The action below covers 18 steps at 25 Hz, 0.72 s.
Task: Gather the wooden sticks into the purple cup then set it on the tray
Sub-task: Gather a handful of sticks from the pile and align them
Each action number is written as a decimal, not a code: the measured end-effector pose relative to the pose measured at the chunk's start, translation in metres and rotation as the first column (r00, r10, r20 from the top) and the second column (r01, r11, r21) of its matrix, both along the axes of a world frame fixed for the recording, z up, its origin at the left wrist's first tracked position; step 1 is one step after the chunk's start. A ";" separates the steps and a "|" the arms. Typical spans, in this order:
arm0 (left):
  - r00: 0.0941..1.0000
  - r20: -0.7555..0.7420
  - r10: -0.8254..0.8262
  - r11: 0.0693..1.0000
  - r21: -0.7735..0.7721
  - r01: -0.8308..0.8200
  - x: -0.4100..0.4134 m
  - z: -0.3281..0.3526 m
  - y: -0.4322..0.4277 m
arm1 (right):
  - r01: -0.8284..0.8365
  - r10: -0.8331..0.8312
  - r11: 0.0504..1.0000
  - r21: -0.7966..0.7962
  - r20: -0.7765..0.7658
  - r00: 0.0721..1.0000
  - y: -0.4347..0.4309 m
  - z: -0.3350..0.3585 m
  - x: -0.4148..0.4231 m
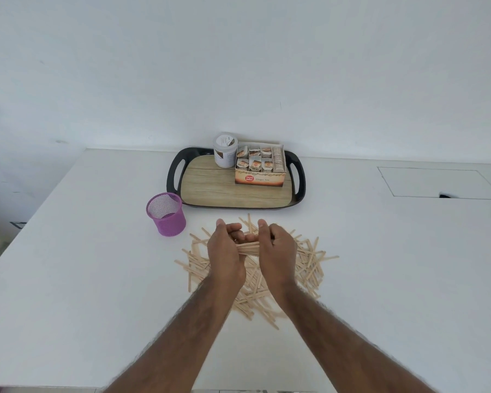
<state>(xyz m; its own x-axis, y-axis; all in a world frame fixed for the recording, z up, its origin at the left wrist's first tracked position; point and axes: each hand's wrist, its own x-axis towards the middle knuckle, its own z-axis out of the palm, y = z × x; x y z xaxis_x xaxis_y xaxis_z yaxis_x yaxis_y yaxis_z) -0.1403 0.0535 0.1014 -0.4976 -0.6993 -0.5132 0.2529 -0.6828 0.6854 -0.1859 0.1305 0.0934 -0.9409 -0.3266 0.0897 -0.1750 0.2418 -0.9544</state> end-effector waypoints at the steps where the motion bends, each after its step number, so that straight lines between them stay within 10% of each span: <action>1: 0.997 0.077 -0.032 0.994 -0.100 0.040 0.001 -0.002 0.002 | 0.000 0.001 1.000 0.018 -0.017 1.000 0.001 0.001 -0.002; 7: 0.783 0.553 -0.285 0.740 -0.392 0.546 0.008 -0.003 -0.002 | 0.066 -0.066 0.998 0.008 0.113 0.991 0.008 -0.004 -0.013; 18: 0.744 0.572 -0.346 0.688 -0.384 0.615 0.014 -0.008 -0.010 | -0.073 0.070 0.997 0.006 0.197 0.978 0.015 -0.005 -0.009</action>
